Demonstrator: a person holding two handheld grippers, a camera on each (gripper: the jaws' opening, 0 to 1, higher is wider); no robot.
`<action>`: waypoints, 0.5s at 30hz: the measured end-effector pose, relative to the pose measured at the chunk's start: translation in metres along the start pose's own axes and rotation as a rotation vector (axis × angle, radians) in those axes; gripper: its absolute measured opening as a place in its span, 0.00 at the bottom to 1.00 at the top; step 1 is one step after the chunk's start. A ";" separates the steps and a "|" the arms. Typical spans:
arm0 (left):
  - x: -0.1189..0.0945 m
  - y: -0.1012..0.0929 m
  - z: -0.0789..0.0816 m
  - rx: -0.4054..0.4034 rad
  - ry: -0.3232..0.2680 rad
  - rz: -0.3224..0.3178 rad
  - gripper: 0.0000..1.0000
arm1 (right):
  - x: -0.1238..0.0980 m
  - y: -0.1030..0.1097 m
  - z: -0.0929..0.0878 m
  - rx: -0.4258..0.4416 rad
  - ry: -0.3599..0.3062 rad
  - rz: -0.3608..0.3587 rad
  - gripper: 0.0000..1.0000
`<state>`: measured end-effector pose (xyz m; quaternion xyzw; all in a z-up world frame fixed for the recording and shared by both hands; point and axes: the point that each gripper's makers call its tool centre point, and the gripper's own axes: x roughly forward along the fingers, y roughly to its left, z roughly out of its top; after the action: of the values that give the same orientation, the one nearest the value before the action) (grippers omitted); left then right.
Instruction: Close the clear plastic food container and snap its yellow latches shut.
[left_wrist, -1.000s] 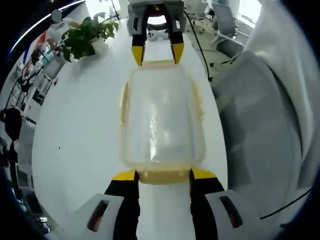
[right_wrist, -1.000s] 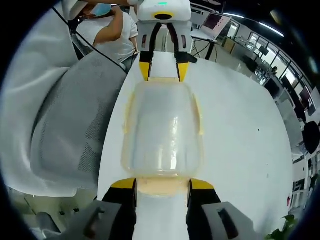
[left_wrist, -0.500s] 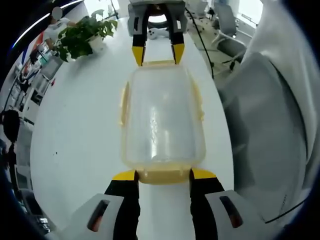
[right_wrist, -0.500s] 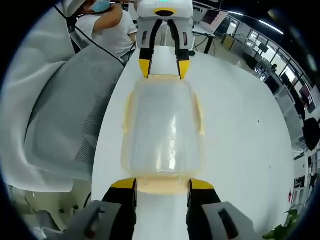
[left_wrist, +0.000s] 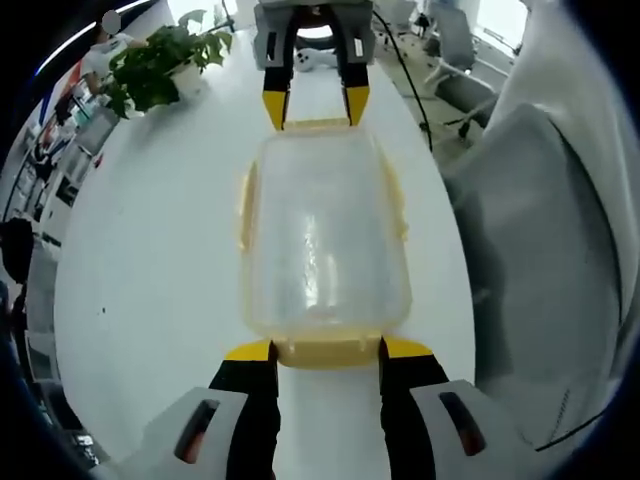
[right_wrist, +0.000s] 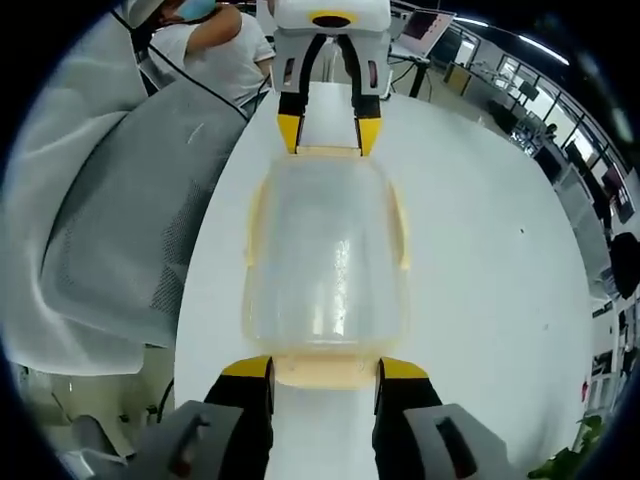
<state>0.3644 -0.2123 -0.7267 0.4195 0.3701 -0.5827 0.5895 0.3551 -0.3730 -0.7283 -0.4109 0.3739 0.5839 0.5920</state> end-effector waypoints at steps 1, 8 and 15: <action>0.001 0.000 0.000 0.000 0.002 -0.001 0.36 | 0.001 0.000 0.000 0.002 0.000 0.003 0.37; 0.011 -0.002 -0.002 -0.002 0.011 -0.004 0.36 | 0.009 0.001 -0.006 0.004 0.015 0.009 0.37; 0.017 -0.002 -0.007 -0.012 0.016 -0.007 0.36 | 0.013 0.004 -0.007 0.011 0.009 0.015 0.37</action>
<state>0.3633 -0.2125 -0.7448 0.4193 0.3797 -0.5793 0.5868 0.3523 -0.3741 -0.7435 -0.4073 0.3829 0.5843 0.5883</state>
